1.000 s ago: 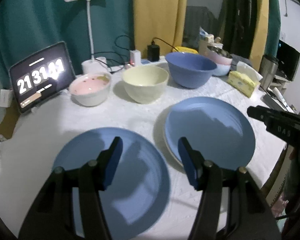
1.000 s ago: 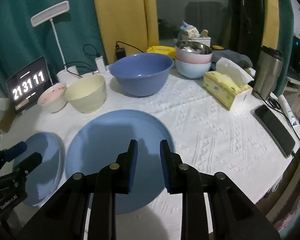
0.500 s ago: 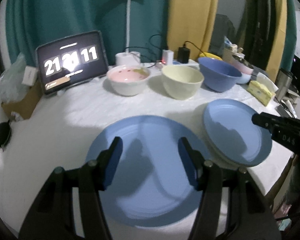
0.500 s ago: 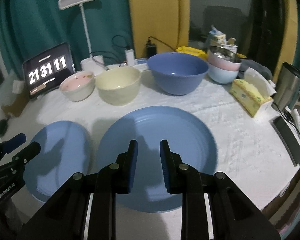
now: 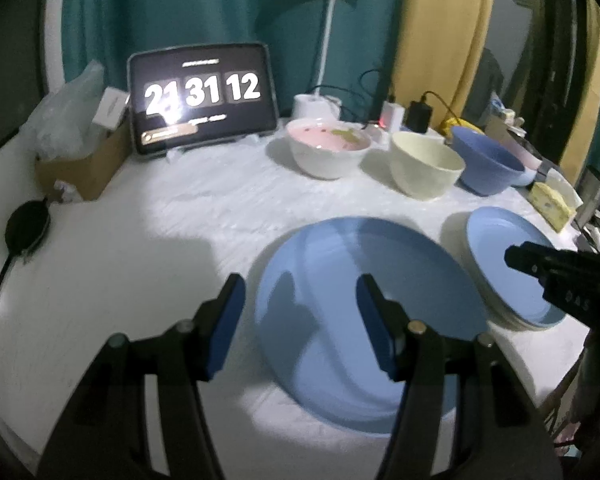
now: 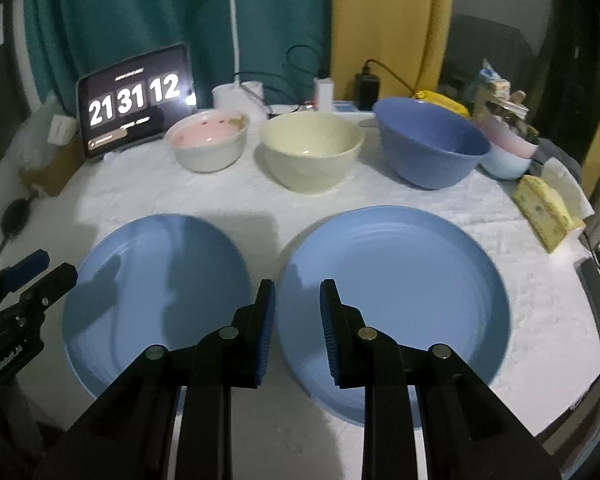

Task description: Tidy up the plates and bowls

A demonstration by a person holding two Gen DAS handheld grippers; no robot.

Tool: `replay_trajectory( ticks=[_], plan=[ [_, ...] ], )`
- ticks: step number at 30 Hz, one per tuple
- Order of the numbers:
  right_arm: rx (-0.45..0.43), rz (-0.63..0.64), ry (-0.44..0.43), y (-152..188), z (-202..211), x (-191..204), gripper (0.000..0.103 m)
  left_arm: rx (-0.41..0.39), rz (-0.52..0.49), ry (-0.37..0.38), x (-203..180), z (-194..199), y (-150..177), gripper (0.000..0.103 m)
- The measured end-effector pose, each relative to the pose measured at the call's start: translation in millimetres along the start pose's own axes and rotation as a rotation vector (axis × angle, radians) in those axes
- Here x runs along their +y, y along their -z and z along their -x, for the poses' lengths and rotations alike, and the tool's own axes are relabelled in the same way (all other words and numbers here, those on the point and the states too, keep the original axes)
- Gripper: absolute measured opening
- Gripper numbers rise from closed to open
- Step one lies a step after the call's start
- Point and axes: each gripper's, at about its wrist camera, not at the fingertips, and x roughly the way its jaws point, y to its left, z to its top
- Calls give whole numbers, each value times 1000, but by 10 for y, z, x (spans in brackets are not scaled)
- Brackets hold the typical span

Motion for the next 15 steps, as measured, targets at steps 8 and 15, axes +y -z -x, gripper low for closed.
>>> replay_trajectory(
  ticks=[8, 15],
  plan=[
    [44, 32, -31, 18, -199, 246, 25, 37, 28, -14, 183, -135, 82, 59],
    [83, 32, -50, 28, -381, 317, 25, 80, 32, -10, 248, -280, 135, 60]
  ],
)
